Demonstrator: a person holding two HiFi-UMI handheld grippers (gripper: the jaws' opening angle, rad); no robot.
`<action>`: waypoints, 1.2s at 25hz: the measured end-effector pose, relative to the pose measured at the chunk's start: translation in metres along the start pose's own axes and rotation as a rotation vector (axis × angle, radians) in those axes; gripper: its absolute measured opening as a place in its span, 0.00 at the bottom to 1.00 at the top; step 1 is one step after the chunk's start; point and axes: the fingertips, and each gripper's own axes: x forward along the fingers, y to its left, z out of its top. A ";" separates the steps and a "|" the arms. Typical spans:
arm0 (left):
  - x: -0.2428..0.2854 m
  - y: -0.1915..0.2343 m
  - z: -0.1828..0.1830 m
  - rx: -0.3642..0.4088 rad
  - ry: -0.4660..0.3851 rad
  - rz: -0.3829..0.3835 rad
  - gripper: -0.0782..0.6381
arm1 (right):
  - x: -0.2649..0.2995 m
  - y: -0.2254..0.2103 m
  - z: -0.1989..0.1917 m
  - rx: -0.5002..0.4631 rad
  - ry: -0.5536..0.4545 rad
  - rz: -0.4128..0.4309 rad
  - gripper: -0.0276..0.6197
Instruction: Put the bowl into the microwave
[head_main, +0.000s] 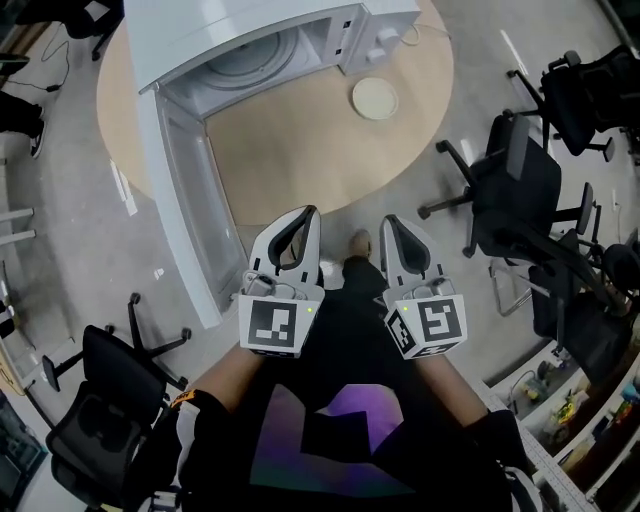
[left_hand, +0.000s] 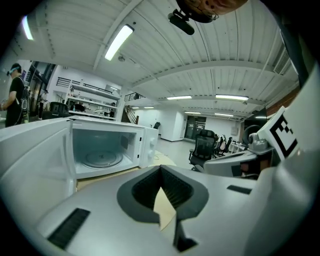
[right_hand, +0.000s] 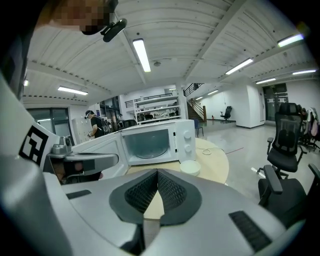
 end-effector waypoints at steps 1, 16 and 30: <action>0.000 0.003 0.002 -0.003 -0.007 0.016 0.17 | 0.003 0.001 0.002 -0.006 0.000 0.013 0.07; 0.045 0.023 0.037 0.001 -0.005 0.275 0.17 | 0.073 -0.033 0.060 -0.144 -0.011 0.301 0.07; 0.127 -0.009 0.047 0.004 -0.001 0.372 0.17 | 0.107 -0.126 0.086 -0.112 0.000 0.378 0.07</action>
